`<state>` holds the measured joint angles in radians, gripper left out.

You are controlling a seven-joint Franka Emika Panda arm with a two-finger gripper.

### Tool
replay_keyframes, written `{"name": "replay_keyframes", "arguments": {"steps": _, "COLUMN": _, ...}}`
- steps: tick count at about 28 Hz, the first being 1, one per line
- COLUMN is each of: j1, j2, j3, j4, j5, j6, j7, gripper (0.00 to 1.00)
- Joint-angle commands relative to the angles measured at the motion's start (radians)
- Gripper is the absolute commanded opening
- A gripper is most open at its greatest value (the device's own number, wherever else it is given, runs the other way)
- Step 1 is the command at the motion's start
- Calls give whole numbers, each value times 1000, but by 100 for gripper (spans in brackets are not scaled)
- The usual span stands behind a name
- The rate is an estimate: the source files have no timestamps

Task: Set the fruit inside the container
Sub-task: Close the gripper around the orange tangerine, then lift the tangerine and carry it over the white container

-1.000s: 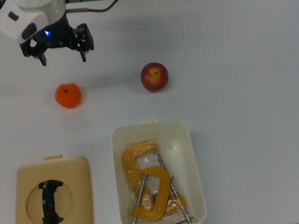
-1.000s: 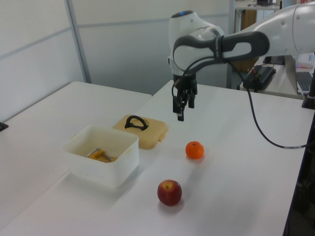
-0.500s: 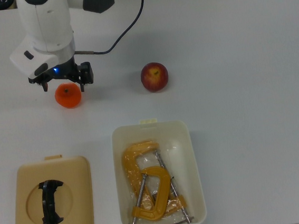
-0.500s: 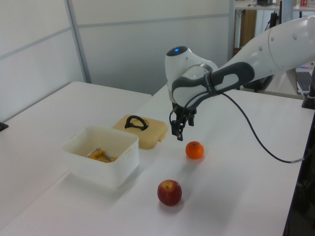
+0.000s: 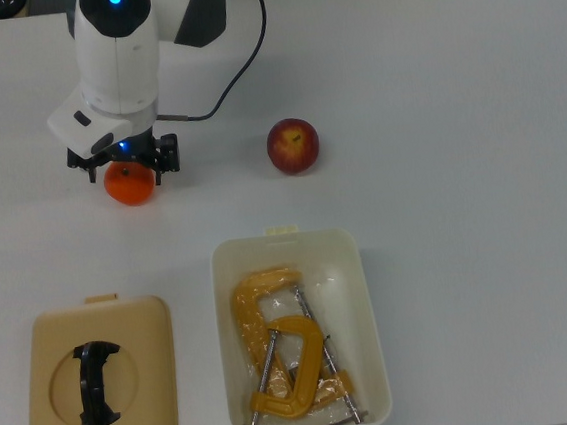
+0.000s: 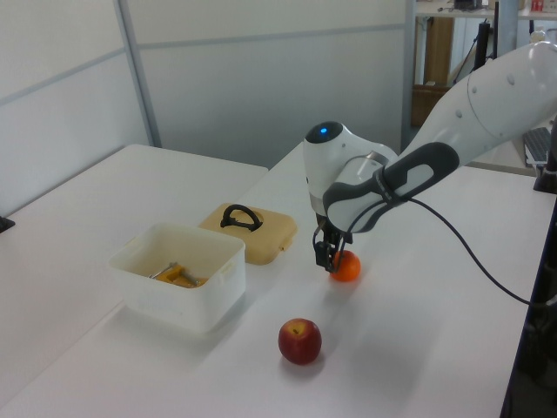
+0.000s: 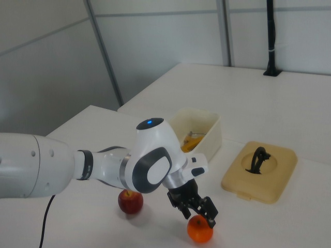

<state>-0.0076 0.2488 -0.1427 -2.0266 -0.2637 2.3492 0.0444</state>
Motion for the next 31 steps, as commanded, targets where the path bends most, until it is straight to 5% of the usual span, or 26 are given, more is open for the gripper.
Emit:
{"name": "replay_keyframes", "arguments": {"steps": 1, "j1": 3, "j2": -22, "j3": -5, "j4": -75, "j5": -46, "j6": 81, "j7": 32, "gripper": 100}}
{"name": "replay_keyframes", "arguments": {"steps": 5, "j1": 3, "j2": -11, "j3": -5, "j4": -76, "j5": -75, "j6": 85, "j7": 63, "gripper": 86}}
{"name": "replay_keyframes", "arguments": {"steps": 11, "j1": 9, "j2": -17, "j3": -3, "j4": -63, "j5": -111, "j6": 85, "j7": 153, "gripper": 0}}
{"name": "replay_keyframes", "arguments": {"steps": 18, "j1": 11, "j2": -68, "j3": 0, "j4": -1, "j5": -74, "j6": 75, "j7": 190, "gripper": 0}}
{"name": "replay_keyframes", "arguments": {"steps": 27, "j1": 18, "j2": -52, "j3": 31, "j4": 278, "j5": 162, "j6": -60, "j7": 196, "gripper": 0}}
{"name": "replay_keyframes", "arguments": {"steps": 31, "j1": 47, "j2": -43, "j3": 32, "j4": 330, "j5": 205, "j6": -54, "j7": 241, "gripper": 0}}
